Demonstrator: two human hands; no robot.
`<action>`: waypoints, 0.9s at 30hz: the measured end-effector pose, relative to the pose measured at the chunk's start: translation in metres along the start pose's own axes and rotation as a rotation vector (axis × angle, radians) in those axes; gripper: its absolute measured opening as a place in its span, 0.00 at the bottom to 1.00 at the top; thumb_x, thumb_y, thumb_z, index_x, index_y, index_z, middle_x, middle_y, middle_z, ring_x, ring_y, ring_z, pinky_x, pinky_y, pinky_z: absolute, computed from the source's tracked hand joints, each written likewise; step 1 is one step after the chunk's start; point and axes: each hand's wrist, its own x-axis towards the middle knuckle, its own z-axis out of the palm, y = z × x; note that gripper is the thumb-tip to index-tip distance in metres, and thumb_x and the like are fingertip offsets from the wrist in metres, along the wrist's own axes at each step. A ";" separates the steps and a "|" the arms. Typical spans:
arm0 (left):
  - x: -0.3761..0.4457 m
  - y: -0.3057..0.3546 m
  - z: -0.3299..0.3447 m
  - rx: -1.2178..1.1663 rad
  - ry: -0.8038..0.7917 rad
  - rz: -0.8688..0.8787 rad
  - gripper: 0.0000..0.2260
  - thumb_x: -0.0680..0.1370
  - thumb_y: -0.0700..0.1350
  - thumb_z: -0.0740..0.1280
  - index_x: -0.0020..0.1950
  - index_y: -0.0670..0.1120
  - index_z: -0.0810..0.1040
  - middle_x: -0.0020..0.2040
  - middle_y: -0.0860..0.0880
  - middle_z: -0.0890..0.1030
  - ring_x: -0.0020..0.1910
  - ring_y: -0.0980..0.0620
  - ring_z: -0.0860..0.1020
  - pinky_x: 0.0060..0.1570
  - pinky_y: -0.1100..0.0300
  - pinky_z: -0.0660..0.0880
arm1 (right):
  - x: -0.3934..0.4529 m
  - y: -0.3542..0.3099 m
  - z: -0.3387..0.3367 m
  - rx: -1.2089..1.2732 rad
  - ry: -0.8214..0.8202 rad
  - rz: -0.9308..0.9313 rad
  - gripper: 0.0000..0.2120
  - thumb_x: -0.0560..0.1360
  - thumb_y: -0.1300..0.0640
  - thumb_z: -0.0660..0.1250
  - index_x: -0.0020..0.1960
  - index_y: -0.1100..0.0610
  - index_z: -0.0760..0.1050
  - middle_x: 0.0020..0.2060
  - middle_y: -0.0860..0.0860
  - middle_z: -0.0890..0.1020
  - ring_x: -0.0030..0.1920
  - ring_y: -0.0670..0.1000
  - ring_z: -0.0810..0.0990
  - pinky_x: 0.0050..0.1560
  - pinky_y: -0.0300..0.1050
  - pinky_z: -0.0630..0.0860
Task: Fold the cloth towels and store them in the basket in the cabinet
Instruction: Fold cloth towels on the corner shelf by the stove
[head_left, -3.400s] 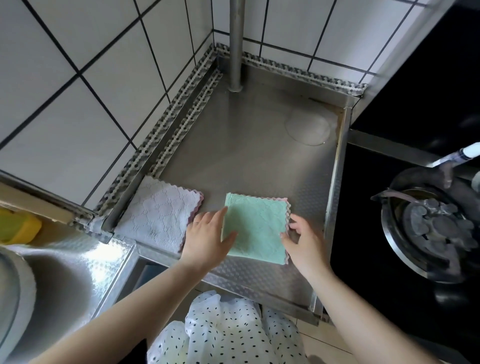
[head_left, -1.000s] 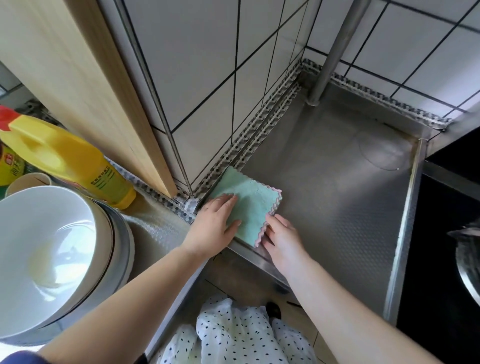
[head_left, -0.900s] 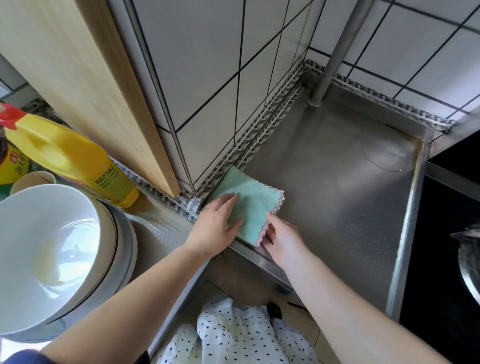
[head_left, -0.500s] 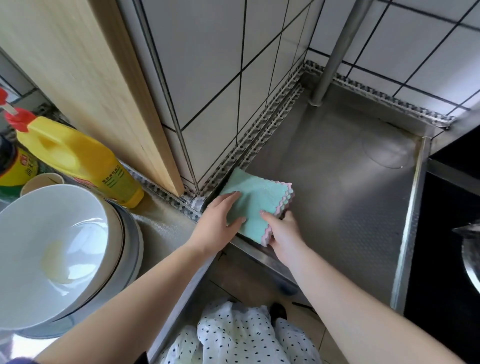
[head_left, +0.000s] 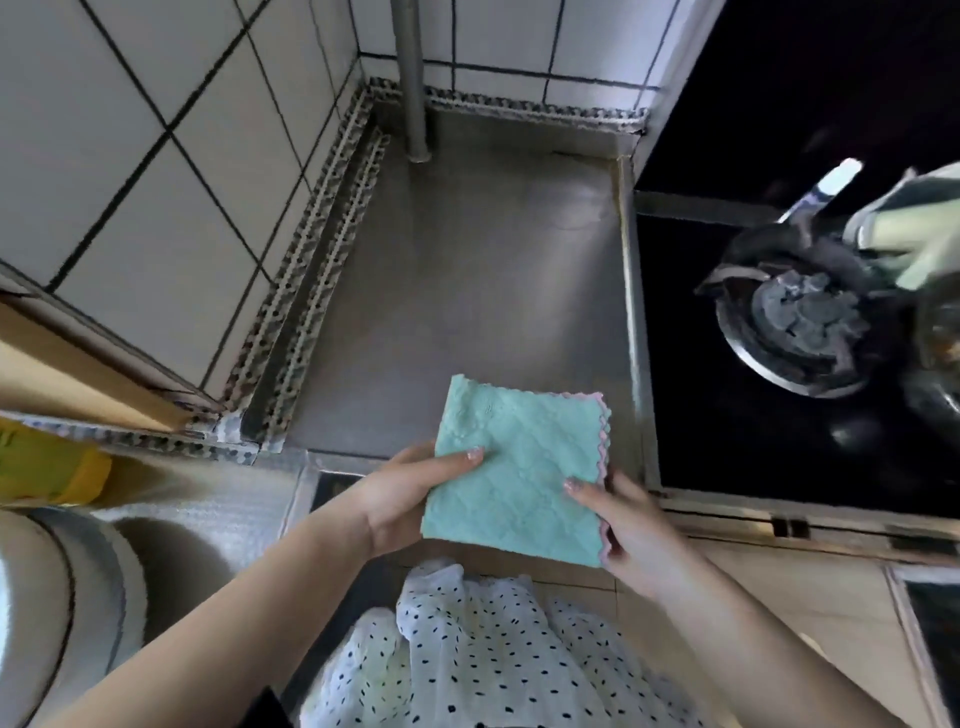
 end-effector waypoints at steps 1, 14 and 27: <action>0.006 -0.004 0.011 0.029 -0.019 -0.023 0.18 0.76 0.43 0.67 0.64 0.40 0.72 0.59 0.40 0.80 0.57 0.42 0.80 0.51 0.49 0.79 | -0.008 0.002 -0.011 -0.021 0.039 -0.022 0.13 0.73 0.62 0.68 0.57 0.58 0.74 0.44 0.60 0.84 0.38 0.52 0.85 0.32 0.42 0.81; 0.086 -0.068 0.192 0.570 -0.255 -0.177 0.23 0.68 0.42 0.73 0.62 0.44 0.75 0.55 0.43 0.83 0.54 0.43 0.81 0.51 0.47 0.79 | -0.132 0.035 -0.166 0.207 0.245 -0.370 0.25 0.67 0.59 0.72 0.63 0.58 0.71 0.54 0.54 0.83 0.53 0.56 0.83 0.44 0.47 0.81; 0.153 -0.190 0.385 0.978 -0.547 -0.336 0.17 0.72 0.37 0.70 0.61 0.43 0.76 0.54 0.46 0.83 0.53 0.47 0.82 0.47 0.56 0.80 | -0.246 0.107 -0.305 0.679 0.625 -0.541 0.15 0.70 0.66 0.68 0.56 0.59 0.74 0.46 0.52 0.86 0.46 0.52 0.85 0.39 0.42 0.81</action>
